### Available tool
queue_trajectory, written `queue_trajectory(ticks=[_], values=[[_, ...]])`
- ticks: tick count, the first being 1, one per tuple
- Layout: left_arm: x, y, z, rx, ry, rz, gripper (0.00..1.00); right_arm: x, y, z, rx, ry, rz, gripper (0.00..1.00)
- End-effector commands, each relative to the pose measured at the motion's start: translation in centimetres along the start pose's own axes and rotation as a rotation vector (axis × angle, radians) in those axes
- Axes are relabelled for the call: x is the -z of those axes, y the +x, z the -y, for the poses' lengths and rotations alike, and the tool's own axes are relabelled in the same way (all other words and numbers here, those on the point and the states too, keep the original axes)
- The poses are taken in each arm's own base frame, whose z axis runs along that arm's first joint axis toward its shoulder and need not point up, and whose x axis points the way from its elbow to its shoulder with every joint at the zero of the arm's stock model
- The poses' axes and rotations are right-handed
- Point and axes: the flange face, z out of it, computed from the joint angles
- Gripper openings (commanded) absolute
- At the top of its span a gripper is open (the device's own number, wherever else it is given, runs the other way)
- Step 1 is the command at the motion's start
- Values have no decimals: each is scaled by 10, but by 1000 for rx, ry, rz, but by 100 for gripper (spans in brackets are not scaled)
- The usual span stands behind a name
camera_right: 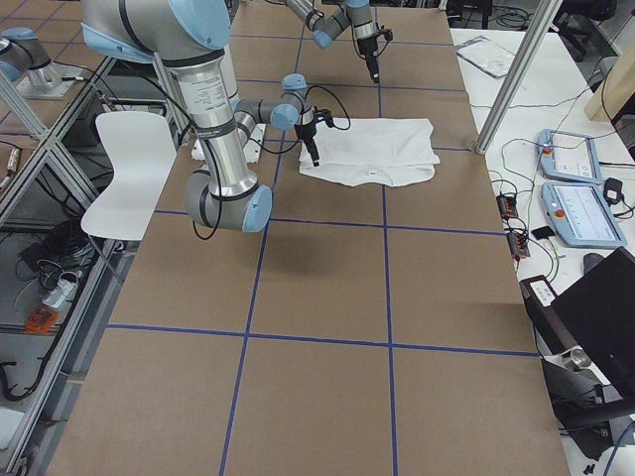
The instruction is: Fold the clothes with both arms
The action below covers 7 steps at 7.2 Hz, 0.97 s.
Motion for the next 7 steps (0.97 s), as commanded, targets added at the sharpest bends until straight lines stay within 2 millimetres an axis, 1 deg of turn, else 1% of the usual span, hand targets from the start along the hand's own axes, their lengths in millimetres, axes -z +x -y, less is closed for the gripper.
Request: queue_trajectory(ticks=[1, 3, 5, 6, 7], values=[[0, 1, 0, 0, 0, -1, 100, -2, 2, 0, -1, -3, -6, 100], [1, 6, 1, -3, 2, -8, 100, -4, 5, -1, -2, -5, -10, 100], [1, 6, 1, -2, 2, -8, 100, -4, 16, 7, 1, 3, -19, 100], [0, 6, 0, -2, 0, -8, 100, -7, 30, 8, -1, -4, -29, 100], [-4, 8, -6, -7, -10, -8, 100, -9, 47, 10, -18, -21, -33, 100]])
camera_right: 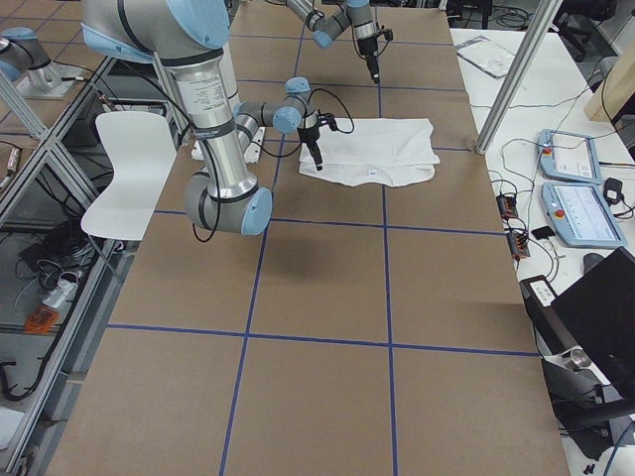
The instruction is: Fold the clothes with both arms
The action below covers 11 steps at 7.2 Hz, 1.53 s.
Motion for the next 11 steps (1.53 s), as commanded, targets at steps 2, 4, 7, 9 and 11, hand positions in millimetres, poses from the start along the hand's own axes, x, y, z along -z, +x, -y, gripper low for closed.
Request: queue_trajectory(ticks=[2, 4, 7, 9, 11], values=[[-8, 16, -15, 38, -23, -16, 100, 7, 60, -16, -9, -12, -14, 100], [-10, 27, -21, 41, -32, -29, 100, 5, 94, -39, -7, -29, -42, 100], [-11, 26, -22, 36, -34, -28, 100, 26, 79, -12, -3, 11, 1, 100], [-16, 21, -21, 34, -36, -17, 100, 35, 54, 34, -13, 55, 23, 100], [-19, 19, -21, 37, -37, -10, 100, 26, 12, 76, -26, 65, 20, 100]])
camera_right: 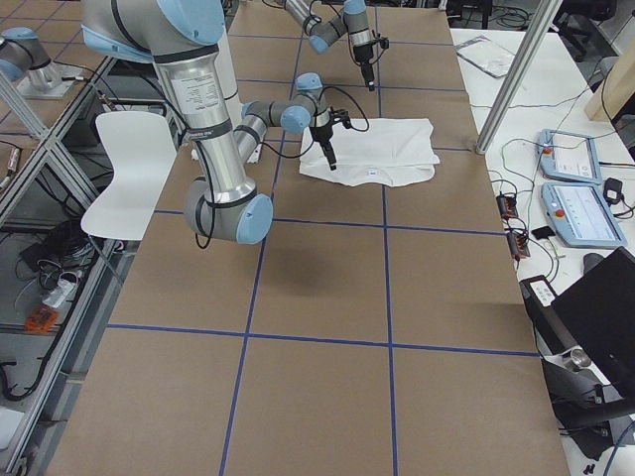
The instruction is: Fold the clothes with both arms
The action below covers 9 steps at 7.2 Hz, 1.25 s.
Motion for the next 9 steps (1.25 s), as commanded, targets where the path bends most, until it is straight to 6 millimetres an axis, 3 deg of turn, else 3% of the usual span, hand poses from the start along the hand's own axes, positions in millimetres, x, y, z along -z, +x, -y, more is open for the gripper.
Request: queue_trajectory(ticks=[1, 5, 9], values=[[-2, -2, 0, 1, -1, 5, 100, -13, -40, 35, -6, 0, -9, 100], [-6, -6, 1, -3, 2, -11, 100, -40, -34, 31, 7, -38, -52, 100], [-5, -5, 2, -5, 4, -12, 100, -45, -34, 23, 16, -49, -57, 100]])
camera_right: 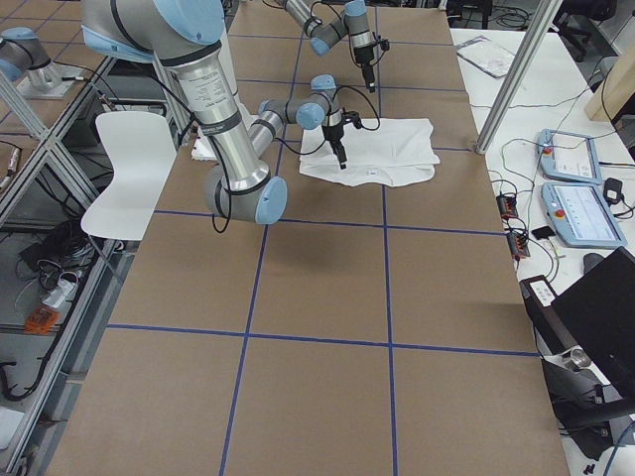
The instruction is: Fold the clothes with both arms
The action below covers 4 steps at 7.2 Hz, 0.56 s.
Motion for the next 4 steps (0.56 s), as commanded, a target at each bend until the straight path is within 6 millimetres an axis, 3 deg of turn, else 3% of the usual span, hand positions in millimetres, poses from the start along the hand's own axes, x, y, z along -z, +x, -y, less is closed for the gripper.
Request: queue_trajectory(ticks=[1, 3, 4], values=[[1, 1, 0, -1, 0, -3, 100, -1, -1, -3, 3, -5, 1, 100], [2, 6, 0, 3, 2, -11, 100, -3, 5, -9, 7, -28, 15, 100], [3, 7, 0, 4, 2, -13, 100, -6, 17, -13, 5, -32, 7, 100]])
